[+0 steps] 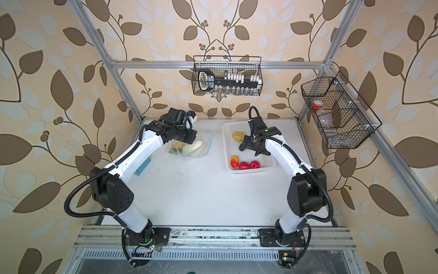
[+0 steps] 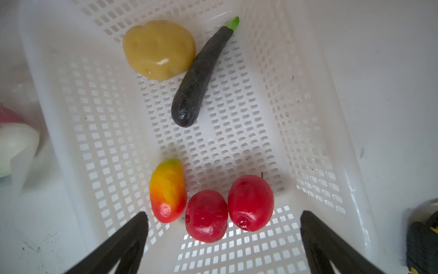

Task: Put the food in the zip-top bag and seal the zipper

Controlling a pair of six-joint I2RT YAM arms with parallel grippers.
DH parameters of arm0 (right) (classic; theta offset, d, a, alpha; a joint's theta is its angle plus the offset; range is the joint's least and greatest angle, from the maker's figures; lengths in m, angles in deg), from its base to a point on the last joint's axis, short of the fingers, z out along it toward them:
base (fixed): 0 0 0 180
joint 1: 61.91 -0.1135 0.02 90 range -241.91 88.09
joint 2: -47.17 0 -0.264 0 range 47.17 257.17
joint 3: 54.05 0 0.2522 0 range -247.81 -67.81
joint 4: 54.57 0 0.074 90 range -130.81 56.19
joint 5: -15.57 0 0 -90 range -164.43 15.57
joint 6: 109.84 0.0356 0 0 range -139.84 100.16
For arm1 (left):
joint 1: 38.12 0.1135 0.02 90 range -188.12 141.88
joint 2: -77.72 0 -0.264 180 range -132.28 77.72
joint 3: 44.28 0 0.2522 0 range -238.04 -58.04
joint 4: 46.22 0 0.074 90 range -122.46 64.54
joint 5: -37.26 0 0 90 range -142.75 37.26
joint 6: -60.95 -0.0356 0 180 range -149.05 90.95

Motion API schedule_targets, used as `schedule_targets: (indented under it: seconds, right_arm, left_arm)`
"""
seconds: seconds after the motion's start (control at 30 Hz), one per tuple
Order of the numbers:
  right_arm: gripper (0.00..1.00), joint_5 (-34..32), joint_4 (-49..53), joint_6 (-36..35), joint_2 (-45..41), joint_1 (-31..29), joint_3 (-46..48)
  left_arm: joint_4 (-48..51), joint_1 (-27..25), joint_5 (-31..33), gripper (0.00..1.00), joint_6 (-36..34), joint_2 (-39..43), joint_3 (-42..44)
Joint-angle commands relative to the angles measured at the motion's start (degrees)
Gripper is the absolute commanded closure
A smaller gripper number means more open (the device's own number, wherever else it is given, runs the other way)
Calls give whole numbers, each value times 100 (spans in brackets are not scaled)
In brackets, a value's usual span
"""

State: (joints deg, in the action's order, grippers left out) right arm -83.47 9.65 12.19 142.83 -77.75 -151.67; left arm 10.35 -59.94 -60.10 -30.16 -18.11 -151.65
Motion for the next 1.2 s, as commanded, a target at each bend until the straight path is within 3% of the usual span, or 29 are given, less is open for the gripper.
schedule_targets:
  seconds: [0.0,0.23,1.17]
  right_arm:
    - [1,-26,256,-153,147,10,132]
    - [2,-95,394,-312,363,19,235]
    - [13,-216,334,-399,1005,157,383]
  left_arm:
    - [-154,-41,-105,100,59,321,-56]
    - [-203,-32,-173,100,89,363,279]
    - [-46,130,-474,100,198,270,231]
